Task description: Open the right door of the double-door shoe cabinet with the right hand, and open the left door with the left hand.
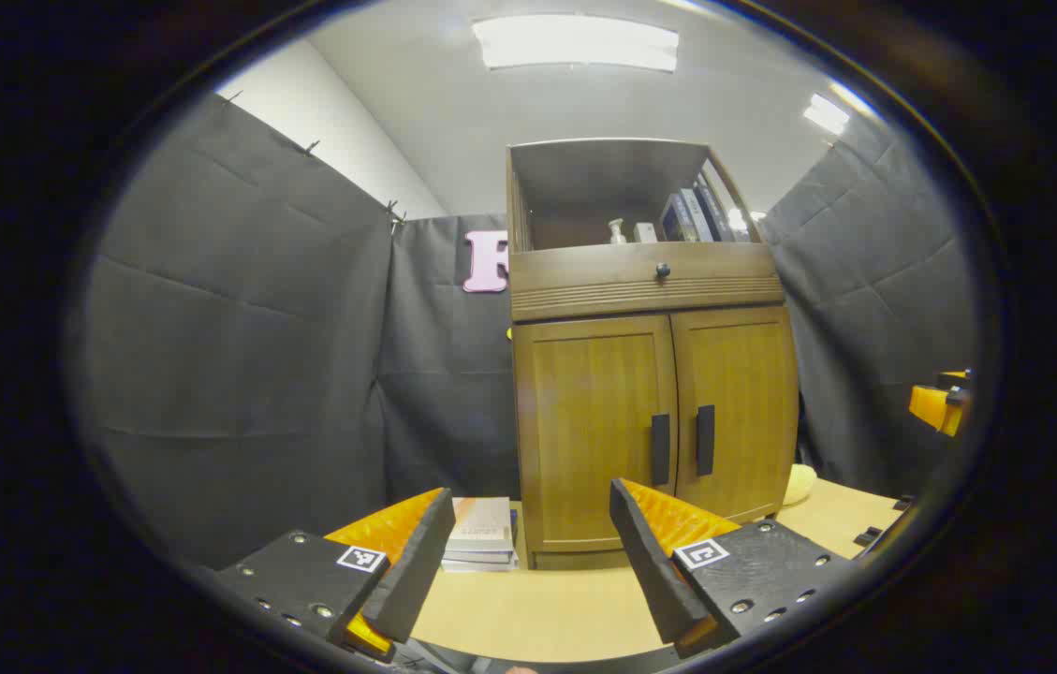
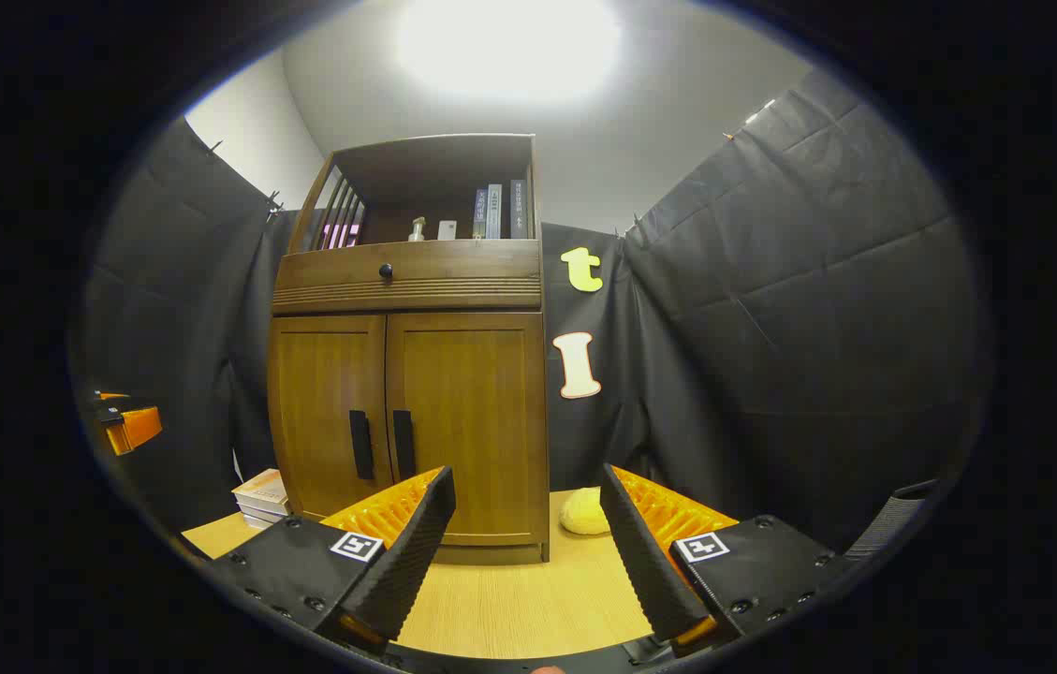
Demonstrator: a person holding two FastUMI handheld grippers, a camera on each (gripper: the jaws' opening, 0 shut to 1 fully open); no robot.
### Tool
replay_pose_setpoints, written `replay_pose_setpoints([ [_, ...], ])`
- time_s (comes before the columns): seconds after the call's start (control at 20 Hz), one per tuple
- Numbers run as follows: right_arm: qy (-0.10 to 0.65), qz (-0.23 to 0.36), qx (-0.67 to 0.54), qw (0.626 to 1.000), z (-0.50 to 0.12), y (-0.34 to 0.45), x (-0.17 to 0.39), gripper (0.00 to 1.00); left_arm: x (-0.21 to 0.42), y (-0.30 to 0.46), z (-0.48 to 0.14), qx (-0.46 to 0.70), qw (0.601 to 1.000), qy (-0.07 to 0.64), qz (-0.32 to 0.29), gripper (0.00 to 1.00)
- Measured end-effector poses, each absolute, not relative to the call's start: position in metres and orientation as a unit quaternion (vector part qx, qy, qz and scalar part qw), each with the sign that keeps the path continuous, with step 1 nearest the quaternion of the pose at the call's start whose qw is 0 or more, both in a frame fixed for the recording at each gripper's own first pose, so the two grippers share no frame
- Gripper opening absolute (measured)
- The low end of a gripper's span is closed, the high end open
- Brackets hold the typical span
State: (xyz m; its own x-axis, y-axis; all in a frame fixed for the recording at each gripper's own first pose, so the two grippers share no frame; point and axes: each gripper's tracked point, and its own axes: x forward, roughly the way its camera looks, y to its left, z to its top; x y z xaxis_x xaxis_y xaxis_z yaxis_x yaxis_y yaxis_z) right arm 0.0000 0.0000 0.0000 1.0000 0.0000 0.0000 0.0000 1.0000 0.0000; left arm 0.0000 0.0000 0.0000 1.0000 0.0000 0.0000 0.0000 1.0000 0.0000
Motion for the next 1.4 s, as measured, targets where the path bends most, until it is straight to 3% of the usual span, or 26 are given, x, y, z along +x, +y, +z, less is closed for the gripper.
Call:
replay_pose_setpoints([
  [0.75, -0.016, 0.004, -0.003, 1.000, 0.005, 0.012, 0.009, 0.98, -0.004, -0.001, -0.003, -0.002, 1.000, -0.001, 0.000, 0.98],
  [1.4, -0.023, 0.031, 0.027, 0.999, 0.011, 0.052, 0.065, 0.96, -0.005, 0.004, -0.006, 0.004, 1.000, 0.001, 0.027, 0.96],
])
